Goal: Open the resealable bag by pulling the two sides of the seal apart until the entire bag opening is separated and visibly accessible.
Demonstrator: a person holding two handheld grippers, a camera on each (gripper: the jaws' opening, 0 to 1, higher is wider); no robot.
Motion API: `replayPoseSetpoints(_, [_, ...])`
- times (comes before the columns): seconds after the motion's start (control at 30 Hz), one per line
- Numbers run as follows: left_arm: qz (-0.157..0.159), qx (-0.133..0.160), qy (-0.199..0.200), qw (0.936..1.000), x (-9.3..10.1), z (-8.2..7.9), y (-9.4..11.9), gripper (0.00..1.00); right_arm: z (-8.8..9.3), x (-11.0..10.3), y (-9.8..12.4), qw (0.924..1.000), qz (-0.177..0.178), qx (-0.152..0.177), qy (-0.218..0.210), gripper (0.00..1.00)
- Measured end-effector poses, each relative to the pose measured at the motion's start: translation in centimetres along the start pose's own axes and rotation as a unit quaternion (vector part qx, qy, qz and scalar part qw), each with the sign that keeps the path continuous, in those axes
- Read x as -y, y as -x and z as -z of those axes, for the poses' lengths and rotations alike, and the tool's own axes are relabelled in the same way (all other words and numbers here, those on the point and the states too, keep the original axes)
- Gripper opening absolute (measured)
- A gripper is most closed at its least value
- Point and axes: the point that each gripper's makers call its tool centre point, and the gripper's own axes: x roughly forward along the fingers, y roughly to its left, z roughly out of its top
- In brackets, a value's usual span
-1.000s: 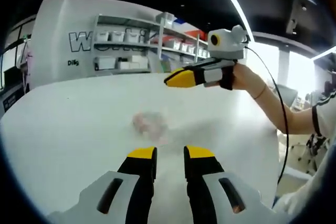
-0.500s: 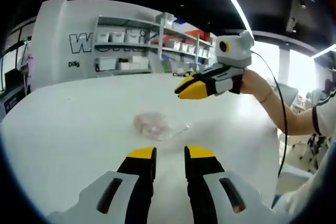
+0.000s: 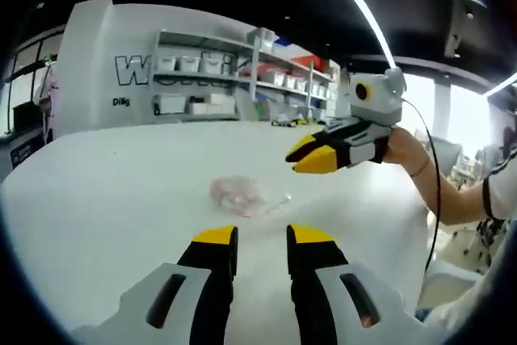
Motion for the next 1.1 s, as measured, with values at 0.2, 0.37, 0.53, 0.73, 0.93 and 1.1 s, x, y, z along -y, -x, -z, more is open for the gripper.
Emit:
replayPoseSetpoints(0.2, [-0.005,0.015,0.003,0.9999,0.1,-0.5,0.6,0.25,0.9,-0.7,0.6,1.0000,0.004,0.002,-0.008,0.13])
replayPoseSetpoints(0.37, [-0.008,0.023,0.011,0.9996,0.1,-0.4,0.8,0.26,1.5,-1.4,1.3,0.9999,0.009,0.001,-0.010,0.15])
replayPoseSetpoints(0.53, [-0.013,0.027,0.018,0.9994,0.1,-0.1,1.1,0.30,2.1,-1.9,2.0,0.9998,0.019,0.001,-0.010,0.18])
replayPoseSetpoints(0.73, [-0.020,0.031,0.019,0.9992,0.2,0.4,1.6,0.33,2.8,-2.8,2.9,0.9995,0.031,0.000,-0.004,0.23])
replayPoseSetpoints(0.93, [-0.026,0.033,0.021,0.9989,0.1,0.8,2.1,0.40,3.7,-3.5,3.6,0.9991,0.042,-0.001,-0.006,0.30])
replayPoseSetpoints(1.1, [-0.036,0.030,0.007,0.9989,0.2,1.3,2.7,0.50,4.5,-4.1,4.6,0.9982,0.051,0.010,-0.030,0.37])
